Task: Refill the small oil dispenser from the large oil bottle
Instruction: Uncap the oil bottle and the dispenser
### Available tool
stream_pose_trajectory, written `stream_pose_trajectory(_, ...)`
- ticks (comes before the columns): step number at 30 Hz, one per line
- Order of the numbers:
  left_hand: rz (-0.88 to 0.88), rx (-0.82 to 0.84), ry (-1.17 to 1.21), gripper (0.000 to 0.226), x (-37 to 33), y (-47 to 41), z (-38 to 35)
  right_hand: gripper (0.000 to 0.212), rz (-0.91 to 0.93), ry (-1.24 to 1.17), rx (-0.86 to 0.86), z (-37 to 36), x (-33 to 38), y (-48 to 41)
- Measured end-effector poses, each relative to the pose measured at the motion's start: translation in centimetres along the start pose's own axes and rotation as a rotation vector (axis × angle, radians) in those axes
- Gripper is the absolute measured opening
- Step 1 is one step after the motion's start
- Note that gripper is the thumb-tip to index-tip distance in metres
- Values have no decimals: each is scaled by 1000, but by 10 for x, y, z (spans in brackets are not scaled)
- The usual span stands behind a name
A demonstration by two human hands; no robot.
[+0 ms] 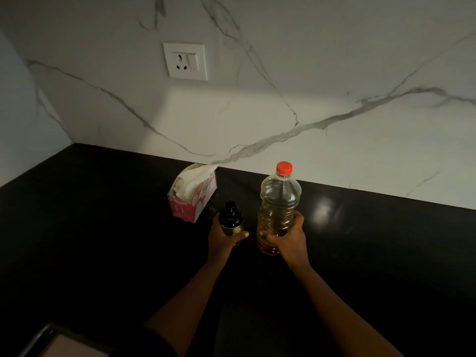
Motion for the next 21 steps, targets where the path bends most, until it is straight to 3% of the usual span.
stream_pose_trajectory(3,-39,-8,11,115,-11,3,4,95,55,-91,-4,9,11,0)
stream_pose_trajectory(6,-139,-114,81,117,-37,13,18,91,159,-108,-109,28,40,-5)
stream_pose_trajectory(9,-418,-238,142,115,-83,27,33,63,334,-102,-291,57,92,-10)
stream_pose_trajectory(12,-596,-155,91,103,-124,39,21,41,459,3,-393,74,143,-18)
stream_pose_trajectory(15,-587,-8,19,99,-153,50,-4,49,460,365,-252,60,183,-30)
stream_pose_trajectory(18,-426,120,-51,109,-159,49,-27,58,410,755,-107,43,200,-34)
stream_pose_trajectory(21,-295,201,-107,118,-152,44,-41,55,435,937,-68,34,209,-33)
Point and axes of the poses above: each hand's wrist, its own y-axis away from the middle knuckle, its own z-axis out of the back of the hand, x = y × z, the point moved 7 cm from there along -y, towards the middle knuckle, and after that the axes turned 10 degrees about -x, right-handed, at the moved point
